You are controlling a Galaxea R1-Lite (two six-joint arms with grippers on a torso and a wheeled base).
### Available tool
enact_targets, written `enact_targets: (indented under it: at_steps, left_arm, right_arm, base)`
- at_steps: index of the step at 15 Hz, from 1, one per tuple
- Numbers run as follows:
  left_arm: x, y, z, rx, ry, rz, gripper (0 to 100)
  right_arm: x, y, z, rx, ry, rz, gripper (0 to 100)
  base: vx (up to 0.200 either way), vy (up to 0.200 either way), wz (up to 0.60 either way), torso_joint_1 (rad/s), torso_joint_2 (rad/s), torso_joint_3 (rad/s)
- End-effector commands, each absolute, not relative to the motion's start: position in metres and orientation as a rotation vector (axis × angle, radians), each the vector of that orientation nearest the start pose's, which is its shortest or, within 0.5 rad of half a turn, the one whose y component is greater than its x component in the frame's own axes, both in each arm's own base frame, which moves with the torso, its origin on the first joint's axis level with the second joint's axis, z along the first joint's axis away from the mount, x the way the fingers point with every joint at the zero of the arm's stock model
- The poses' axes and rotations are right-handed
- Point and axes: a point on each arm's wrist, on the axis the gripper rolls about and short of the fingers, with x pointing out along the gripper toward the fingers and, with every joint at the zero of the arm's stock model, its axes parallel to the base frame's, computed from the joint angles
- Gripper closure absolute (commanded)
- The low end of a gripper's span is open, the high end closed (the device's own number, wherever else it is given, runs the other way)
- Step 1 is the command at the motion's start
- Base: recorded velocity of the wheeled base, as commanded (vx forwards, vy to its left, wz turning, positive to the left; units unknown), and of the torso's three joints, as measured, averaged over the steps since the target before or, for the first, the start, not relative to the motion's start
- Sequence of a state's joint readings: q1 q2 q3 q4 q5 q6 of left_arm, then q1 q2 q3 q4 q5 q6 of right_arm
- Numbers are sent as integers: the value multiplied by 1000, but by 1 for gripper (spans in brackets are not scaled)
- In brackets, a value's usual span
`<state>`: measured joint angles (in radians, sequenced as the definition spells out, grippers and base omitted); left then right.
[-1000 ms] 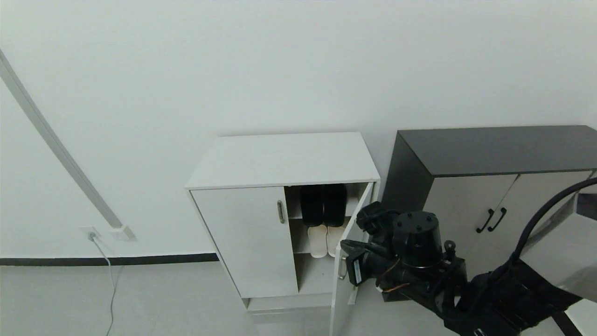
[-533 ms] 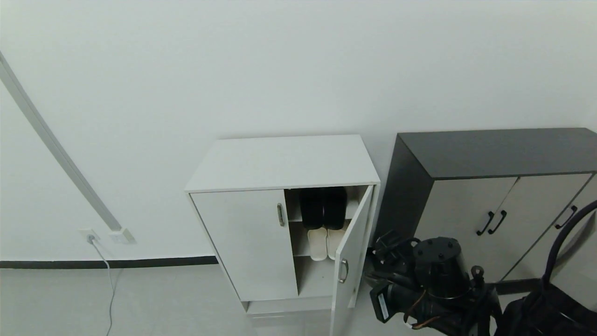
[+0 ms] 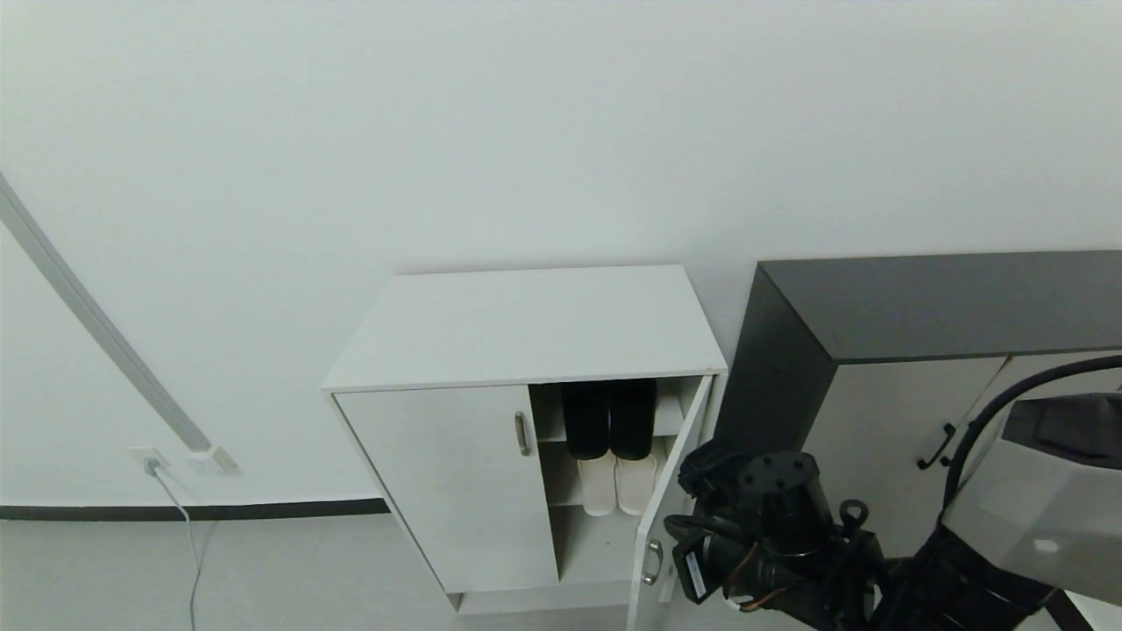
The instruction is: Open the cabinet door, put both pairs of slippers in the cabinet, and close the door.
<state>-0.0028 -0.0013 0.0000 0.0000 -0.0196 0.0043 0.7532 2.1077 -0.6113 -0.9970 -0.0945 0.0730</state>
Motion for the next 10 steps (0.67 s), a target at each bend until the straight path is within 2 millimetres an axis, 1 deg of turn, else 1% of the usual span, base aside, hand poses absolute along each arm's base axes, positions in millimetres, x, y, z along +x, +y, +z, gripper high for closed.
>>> enact_targets:
  at_steps: [1, 6, 7, 8, 10]
  left_arm:
    - [-23, 0, 75, 3, 0, -23, 100]
    - [-23, 0, 75, 2, 0, -23, 100]
    - [-23, 0, 75, 3, 0, -23, 100]
    - [-23, 0, 75, 3, 0, -23, 100]
    - [-23, 0, 75, 3, 0, -23, 100]
  right_arm:
    - [255, 235, 28, -143, 495, 624, 100]
    - [284, 244, 19, -120, 464, 592, 100]
    - [285, 244, 18, -120, 464, 591, 100]
    - [297, 247, 16, -108, 448, 576, 100]
    - [309, 250, 12, -99, 432, 565, 100]
  base:
    - [0, 0, 0, 0, 0, 0]
    - [0, 0, 0, 0, 0, 0]
    - [0, 0, 0, 0, 0, 0]
    - [0, 0, 0, 0, 0, 0]
    - [0, 0, 0, 0, 0, 0]
